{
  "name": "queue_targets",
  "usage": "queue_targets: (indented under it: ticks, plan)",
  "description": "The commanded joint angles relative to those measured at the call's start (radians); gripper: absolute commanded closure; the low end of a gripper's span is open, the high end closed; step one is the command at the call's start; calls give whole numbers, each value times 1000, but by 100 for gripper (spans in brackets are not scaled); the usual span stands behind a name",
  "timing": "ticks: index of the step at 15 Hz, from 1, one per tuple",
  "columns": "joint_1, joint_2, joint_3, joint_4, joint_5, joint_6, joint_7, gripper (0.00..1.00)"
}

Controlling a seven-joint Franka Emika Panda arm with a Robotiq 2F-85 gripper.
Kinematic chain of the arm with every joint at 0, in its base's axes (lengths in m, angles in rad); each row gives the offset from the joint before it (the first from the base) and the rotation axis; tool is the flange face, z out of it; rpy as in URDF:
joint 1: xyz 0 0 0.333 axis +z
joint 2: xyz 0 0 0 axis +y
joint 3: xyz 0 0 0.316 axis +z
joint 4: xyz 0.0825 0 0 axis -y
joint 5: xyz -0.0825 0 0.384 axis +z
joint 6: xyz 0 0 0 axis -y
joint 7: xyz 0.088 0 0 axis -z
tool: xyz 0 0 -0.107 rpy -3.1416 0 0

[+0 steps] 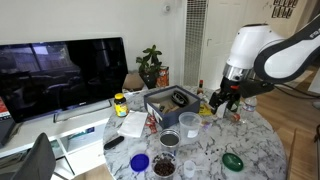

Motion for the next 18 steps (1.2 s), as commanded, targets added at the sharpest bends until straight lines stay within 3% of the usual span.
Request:
queue_targets:
  ticks: [1, 3, 4, 5, 8, 18]
  plan:
    - [-39, 228, 7, 94, -128, 139, 244, 0]
    - [2, 306, -42, 129, -198, 216, 341, 0]
    - [-23, 338, -27, 146, -252, 253, 398, 0]
    - [-20, 256, -16, 100, -166, 200, 294, 0]
    - [-21, 328, -22, 141, -218, 238, 361, 0]
    - [-36, 444, -8, 197, -185, 287, 343, 0]
